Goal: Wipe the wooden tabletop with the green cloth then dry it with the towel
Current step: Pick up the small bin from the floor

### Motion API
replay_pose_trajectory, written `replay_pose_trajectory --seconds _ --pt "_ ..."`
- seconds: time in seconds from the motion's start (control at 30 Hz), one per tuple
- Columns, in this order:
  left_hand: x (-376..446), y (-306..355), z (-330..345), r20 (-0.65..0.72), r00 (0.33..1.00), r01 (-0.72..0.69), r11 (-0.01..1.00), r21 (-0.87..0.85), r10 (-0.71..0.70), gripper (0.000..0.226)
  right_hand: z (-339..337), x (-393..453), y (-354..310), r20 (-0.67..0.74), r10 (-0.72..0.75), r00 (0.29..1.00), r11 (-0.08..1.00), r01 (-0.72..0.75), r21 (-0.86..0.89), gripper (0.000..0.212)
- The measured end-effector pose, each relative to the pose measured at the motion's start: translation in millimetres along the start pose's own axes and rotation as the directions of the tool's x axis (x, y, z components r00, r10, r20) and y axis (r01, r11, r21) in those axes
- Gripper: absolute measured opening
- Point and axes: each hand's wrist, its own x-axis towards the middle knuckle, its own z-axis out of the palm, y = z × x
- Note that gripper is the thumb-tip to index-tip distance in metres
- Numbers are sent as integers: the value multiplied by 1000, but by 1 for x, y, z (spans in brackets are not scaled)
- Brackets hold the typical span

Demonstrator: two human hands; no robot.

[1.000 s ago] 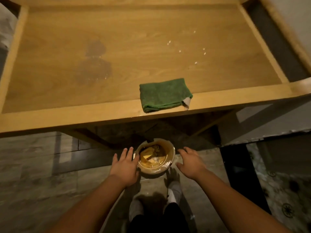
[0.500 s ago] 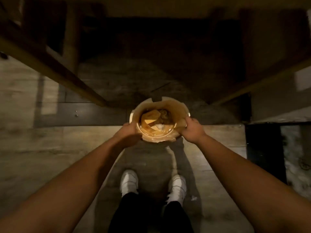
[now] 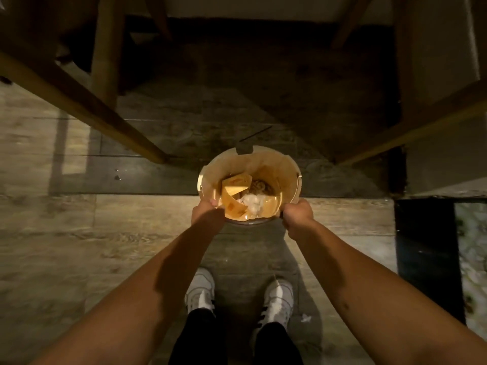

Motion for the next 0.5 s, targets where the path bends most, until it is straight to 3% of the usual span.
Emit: replay_pose_trajectory --seconds 0.07,0.13,0.27,0.4,0.5 --pt "-12 1 -5 -69 996 -48 998 48 51 17 -7 -15 -7 7 38 999 996 -38 80 28" --pt "-30 3 -10 -106 993 -56 996 -65 49 32 -17 -37 -9 34 93 995 984 -98 150 20" --pt "-86 17 -28 -177 952 137 867 -479 -248 53 -38 -96 -6 52 149 987 963 -157 221 20" --pt "-158 32 -37 111 895 379 607 -698 -431 49 -66 -163 -12 77 235 969 953 -246 178 26" --pt "-224 47 -35 198 920 375 613 -696 -338 36 -92 -218 -23 93 229 969 931 -246 269 30"
